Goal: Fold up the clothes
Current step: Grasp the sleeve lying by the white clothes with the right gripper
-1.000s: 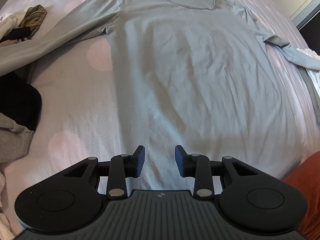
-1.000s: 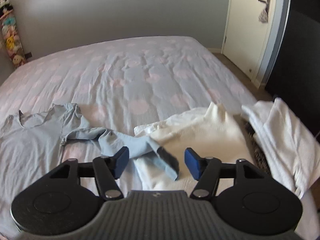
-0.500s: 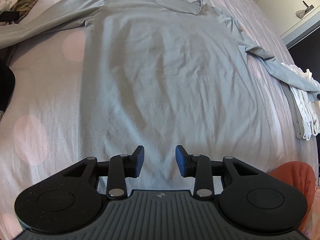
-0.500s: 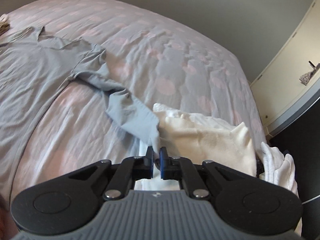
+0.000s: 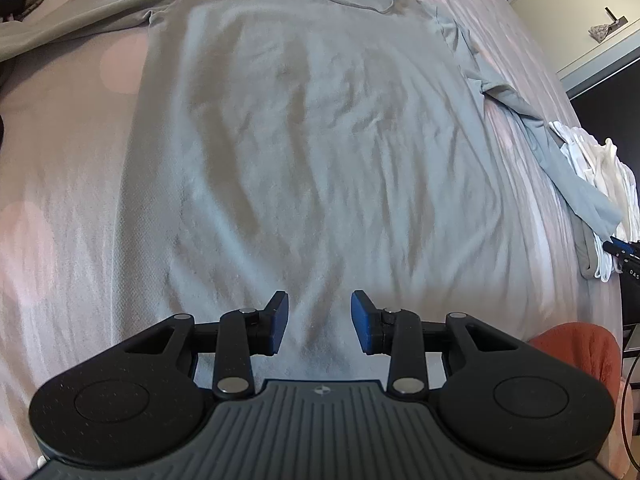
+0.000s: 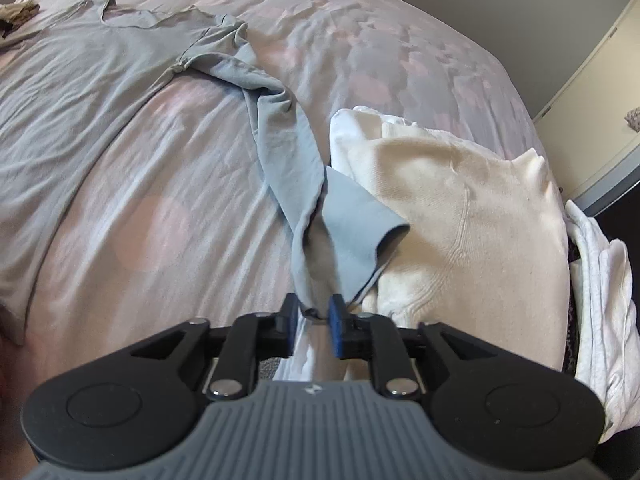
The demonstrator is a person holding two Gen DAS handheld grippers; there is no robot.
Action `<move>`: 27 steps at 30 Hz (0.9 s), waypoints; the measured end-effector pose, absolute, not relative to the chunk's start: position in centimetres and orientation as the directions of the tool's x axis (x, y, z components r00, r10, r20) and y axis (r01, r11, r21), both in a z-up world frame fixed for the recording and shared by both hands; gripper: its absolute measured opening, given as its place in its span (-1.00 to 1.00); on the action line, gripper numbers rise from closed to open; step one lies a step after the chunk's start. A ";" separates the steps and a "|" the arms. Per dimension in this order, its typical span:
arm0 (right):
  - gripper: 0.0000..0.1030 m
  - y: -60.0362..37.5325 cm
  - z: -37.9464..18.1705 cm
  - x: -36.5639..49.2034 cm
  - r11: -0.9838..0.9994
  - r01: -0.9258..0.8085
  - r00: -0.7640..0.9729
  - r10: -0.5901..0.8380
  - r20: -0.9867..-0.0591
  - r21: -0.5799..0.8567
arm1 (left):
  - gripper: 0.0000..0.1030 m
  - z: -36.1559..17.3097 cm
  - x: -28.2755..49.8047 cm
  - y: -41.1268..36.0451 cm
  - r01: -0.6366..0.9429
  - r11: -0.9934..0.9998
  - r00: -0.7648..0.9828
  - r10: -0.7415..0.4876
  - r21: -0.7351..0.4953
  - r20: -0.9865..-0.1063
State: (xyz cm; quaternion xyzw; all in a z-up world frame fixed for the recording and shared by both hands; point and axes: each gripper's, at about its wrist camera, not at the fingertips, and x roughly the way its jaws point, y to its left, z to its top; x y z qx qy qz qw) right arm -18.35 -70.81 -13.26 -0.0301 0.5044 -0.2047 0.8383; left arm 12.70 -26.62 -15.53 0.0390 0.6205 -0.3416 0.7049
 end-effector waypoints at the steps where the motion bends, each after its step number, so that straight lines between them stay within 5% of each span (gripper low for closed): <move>1: -0.24 -70.8 -12.8 -18.7 0.916 0.325 0.423 -0.364 -0.830 -0.236 | -0.37 -15.7 12.7 -26.6 0.527 0.765 -0.005 -0.432 -0.370 -0.902; 5: -0.23 -71.0 -10.6 -20.1 0.905 0.401 0.503 -0.345 -0.793 -0.140 | -0.20 -15.9 12.7 -26.7 0.520 0.770 -0.006 -0.429 -0.369 -0.903; 14: -0.27 -74.7 -10.7 -19.0 0.783 0.621 0.507 -0.437 -0.743 -0.037 | -0.19 -15.3 12.3 -26.5 0.517 0.772 0.005 -0.434 -0.369 -0.901; 16: -0.44 -75.0 -11.3 -18.4 0.773 0.634 0.507 -0.428 -0.749 -0.013 | -0.19 -15.1 12.3 -26.2 0.512 0.777 0.010 -0.433 -0.367 -0.901; 18: -0.92 -75.0 -11.4 -18.1 0.766 0.643 0.502 -0.436 -0.747 -0.014 | -0.19 -14.9 12.4 -26.1 0.508 0.782 0.016 -0.429 -0.362 -0.903; 27: -0.93 -76.9 -6.1 -17.8 0.729 0.680 0.573 -0.461 -0.678 0.079 | -0.19 -15.4 12.5 -27.0 0.504 0.788 0.007 -0.413 -0.354 -0.911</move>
